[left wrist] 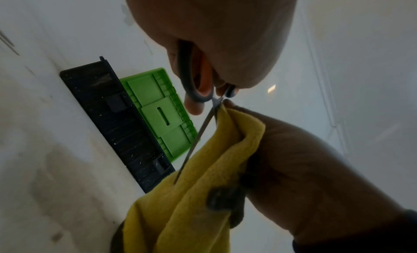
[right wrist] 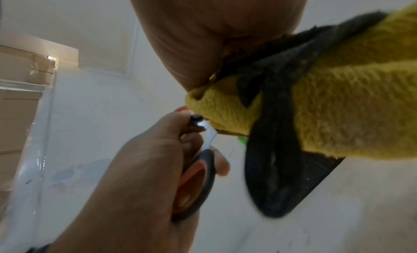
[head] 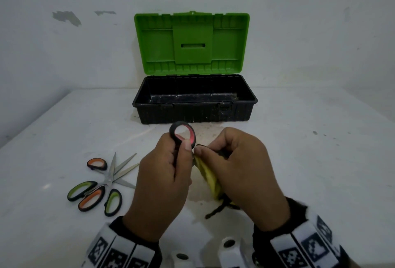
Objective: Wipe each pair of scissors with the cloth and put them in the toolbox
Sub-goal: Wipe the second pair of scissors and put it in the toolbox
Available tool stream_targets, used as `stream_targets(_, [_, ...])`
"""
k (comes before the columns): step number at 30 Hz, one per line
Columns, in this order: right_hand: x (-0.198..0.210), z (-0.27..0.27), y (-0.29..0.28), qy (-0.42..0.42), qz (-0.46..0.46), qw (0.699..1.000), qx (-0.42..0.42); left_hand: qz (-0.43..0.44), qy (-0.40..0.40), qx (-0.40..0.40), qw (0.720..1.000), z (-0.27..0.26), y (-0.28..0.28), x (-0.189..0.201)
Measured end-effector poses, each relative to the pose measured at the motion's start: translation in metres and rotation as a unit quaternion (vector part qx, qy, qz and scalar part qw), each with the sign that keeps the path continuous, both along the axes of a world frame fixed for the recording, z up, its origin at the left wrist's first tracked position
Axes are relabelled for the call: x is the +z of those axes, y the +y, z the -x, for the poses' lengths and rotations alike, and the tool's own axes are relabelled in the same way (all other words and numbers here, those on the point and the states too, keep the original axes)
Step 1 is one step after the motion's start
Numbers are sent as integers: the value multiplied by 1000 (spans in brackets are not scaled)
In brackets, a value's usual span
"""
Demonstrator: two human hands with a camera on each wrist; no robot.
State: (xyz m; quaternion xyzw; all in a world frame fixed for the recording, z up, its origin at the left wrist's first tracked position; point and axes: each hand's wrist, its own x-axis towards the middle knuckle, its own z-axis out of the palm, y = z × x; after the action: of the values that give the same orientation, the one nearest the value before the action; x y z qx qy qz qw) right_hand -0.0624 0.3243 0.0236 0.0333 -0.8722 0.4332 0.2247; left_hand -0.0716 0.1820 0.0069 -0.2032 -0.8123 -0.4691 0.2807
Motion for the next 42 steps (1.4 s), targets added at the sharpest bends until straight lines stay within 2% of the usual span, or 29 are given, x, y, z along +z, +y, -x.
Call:
stream_targets(6, [5,10,22,27,38,997,-62,27,23,2,999,0,1,-2])
stream_targets(11, [2,-1,5,-15,16,1000,-9,43,39,9,998,0,-1,-2])
stream_targets(17, [6,15,26,-8,68,997,-41,5,18,2,1000,0,-1,-3])
stream_targets(24, [4,31,50,-5,80,994,-71,-2,-9,2,1000,0,-2,-5])
stream_targets(26, [4,34,57,-5,88,993,-80,-18,-36,-2,999,-1,-3,-2])
stream_targets(29, [6,31,66,4,136,987,-89,-79,-123,-8,989,-2,-3,5])
stream_targets(33, [10,16,54,23,158,986,-43,-179,-248,-1,952,3,-5,11])
stream_targets(37, [6,4,31,27,108,993,35,-238,-325,5,915,9,0,13])
stream_targets(40, [2,1,20,14,46,996,76,-265,-350,7,898,8,1,14])
stream_targets(42, [2,0,19,4,42,995,95,-281,-360,6,890,8,0,16])
